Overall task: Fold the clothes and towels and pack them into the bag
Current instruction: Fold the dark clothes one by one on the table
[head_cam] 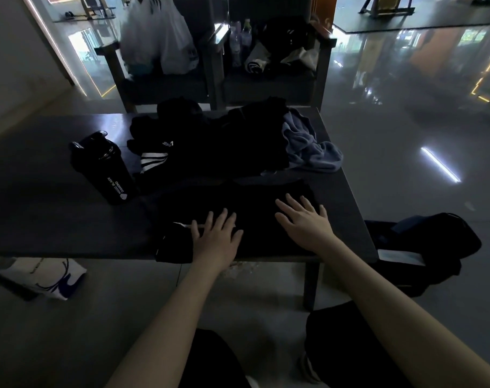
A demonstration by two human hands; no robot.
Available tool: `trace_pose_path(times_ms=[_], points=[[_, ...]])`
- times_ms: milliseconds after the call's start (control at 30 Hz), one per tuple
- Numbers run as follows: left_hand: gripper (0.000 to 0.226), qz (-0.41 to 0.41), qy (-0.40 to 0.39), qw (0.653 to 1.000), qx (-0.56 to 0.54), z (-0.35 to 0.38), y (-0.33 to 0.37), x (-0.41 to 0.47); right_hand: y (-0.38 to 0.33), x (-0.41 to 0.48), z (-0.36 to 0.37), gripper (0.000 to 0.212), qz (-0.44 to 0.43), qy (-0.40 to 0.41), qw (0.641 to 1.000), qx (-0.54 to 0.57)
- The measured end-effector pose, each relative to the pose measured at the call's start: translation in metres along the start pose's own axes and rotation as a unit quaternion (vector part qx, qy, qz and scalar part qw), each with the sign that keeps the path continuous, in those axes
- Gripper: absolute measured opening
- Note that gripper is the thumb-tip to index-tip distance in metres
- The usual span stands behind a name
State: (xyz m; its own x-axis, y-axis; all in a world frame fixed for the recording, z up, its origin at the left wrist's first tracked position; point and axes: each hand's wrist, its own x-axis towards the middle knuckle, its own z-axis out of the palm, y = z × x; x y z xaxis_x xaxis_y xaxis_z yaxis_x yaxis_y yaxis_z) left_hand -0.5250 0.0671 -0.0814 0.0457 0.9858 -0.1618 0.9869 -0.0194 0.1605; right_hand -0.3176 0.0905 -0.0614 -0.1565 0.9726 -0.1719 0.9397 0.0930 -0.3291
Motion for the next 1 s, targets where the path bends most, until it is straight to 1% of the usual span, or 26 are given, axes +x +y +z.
trace_pose_path(times_ms=[67, 133, 200, 233, 267, 300, 367, 433, 467, 500, 533, 567, 667, 733, 800, 900, 967, 1000], points=[[0.056, -0.016, 0.0, 1.0, 0.0, -0.001, -0.011, -0.003, -0.003, -0.003, 0.0, 0.048, 0.0, 0.008, 1.0, 0.014], [0.057, -0.019, 0.0, 1.0, -0.003, -0.001, -0.016, -0.003, -0.004, -0.006, -0.001, 0.05, 0.028, 0.047, 0.998, 0.032], [0.056, -0.017, 0.005, 1.0, -0.002, 0.001, -0.015, -0.003, -0.005, -0.013, -0.003, 0.059, 0.104, 0.114, 0.986, 0.068], [0.056, -0.018, 0.01, 1.0, 0.0, 0.002, -0.015, -0.003, -0.006, -0.018, -0.006, 0.065, 0.15, 0.132, 0.976, 0.089], [0.056, -0.018, 0.015, 1.0, 0.004, 0.004, -0.014, -0.003, -0.007, -0.023, -0.009, 0.07, 0.187, 0.132, 0.968, 0.101], [0.056, -0.018, 0.02, 1.0, 0.007, 0.005, -0.013, -0.003, -0.007, -0.027, -0.011, 0.073, 0.213, 0.114, 0.965, 0.105], [0.056, -0.018, 0.026, 0.999, 0.011, 0.006, -0.013, -0.004, -0.007, -0.03, -0.014, 0.079, 0.246, 0.072, 0.958, 0.131], [0.055, -0.019, 0.029, 0.999, 0.014, 0.006, -0.012, -0.005, -0.005, -0.027, -0.019, 0.08, 0.271, 0.053, 0.941, 0.193], [0.055, -0.02, 0.028, 0.999, 0.015, 0.005, -0.012, -0.005, -0.003, -0.025, -0.021, 0.073, 0.274, 0.046, 0.931, 0.235], [0.055, -0.02, 0.027, 0.999, 0.015, 0.004, -0.011, -0.006, 0.0, -0.024, -0.023, 0.058, 0.268, 0.042, 0.923, 0.274], [0.055, -0.02, 0.025, 0.999, 0.016, 0.003, -0.01, -0.006, 0.002, -0.023, -0.026, 0.042, 0.263, 0.039, 0.917, 0.299], [0.056, -0.017, 0.022, 0.999, 0.018, 0.003, -0.008, -0.007, 0.003, -0.023, -0.029, 0.034, 0.259, 0.04, 0.914, 0.309], [0.057, 0.018, -0.004, 1.0, 0.02, 0.0, 0.0, -0.008, 0.011, -0.023, -0.037, 0.029, 0.257, 0.073, 0.92, 0.286], [0.058, 0.059, -0.034, 0.998, 0.014, -0.005, 0.004, -0.007, 0.016, -0.022, -0.044, 0.028, 0.256, 0.108, 0.929, 0.243], [0.057, 0.083, -0.046, 0.995, 0.028, -0.01, 0.004, -0.006, 0.025, -0.023, -0.05, 0.028, 0.247, 0.135, 0.94, 0.195], [0.057, 0.06, -0.033, 0.996, 0.053, -0.013, -0.005, -0.006, 0.033, -0.021, -0.059, 0.023, 0.23, 0.15, 0.95, 0.147], [0.057, 0.048, -0.02, 0.998, 0.046, -0.011, -0.009, -0.007, 0.032, -0.02, -0.061, 0.018, 0.213, 0.162, 0.957, 0.109], [0.056, 0.051, -0.013, 0.998, 0.037, -0.01, -0.009, -0.008, 0.029, -0.02, -0.062, 0.017, 0.197, 0.18, 0.96, 0.084]])
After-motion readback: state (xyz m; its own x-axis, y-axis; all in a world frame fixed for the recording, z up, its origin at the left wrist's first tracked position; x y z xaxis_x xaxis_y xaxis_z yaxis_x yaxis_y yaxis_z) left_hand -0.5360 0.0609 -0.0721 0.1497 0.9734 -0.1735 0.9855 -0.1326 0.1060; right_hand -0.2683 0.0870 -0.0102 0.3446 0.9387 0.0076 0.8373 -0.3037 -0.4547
